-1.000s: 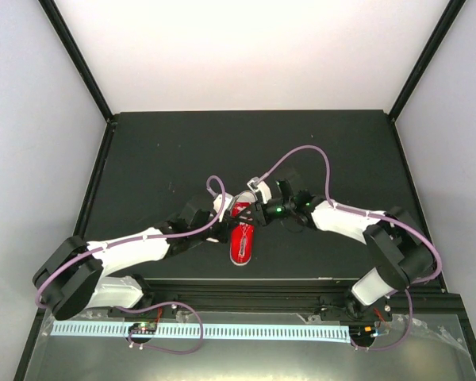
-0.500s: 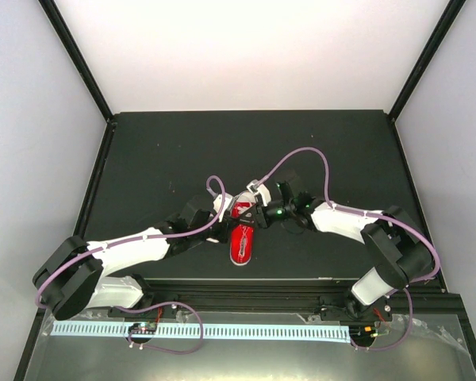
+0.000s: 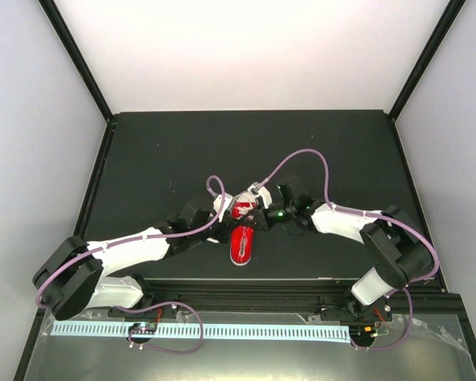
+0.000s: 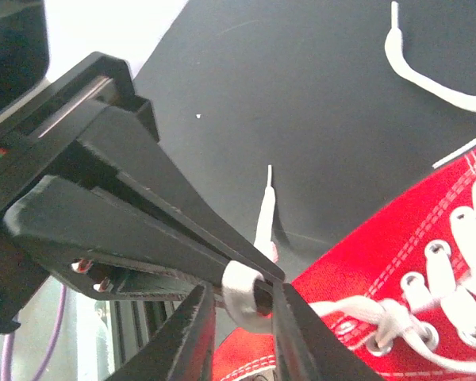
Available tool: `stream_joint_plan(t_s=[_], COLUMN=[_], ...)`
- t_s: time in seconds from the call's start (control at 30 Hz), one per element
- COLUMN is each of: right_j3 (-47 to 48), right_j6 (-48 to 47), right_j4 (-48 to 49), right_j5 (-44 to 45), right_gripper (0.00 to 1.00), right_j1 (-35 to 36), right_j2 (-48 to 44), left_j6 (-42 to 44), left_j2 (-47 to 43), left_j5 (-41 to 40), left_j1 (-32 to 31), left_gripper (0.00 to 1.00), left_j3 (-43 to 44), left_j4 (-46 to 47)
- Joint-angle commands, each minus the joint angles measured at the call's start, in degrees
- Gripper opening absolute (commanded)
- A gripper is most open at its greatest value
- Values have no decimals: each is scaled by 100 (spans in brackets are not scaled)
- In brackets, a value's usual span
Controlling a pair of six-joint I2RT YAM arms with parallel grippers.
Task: Tie the shoes
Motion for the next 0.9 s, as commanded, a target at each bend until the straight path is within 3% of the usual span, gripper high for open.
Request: stream_joint_plan(t_s=[0.0, 0.2, 0.33, 0.57, 0.7, 0.87], right_j3=[125, -18, -121, -205, -200, -209], right_j6=[-109, -141, -130, -171, -217, -209], right_j4=[152, 142, 145, 33, -77, -72], right_j5=[12, 199, 312, 553, 613, 621], right_gripper=[18, 3, 2, 2, 2, 2], right_j1=[41, 42, 43, 42, 39, 37], right_j2=[46, -153, -280, -513, -540, -523], left_j6=[68, 50, 61, 442, 747, 889], left_j2=[12, -9, -33, -912, -1470, -1504], left_j5=[238, 163, 153, -671, -544, 102], left_j1=[-44, -44, -40, 36, 377, 1010], left_gripper=[2, 1, 4, 43, 67, 79], left_j3=[159, 127, 135, 57, -4, -24], left_j4=[221, 159, 109, -642, -846, -705])
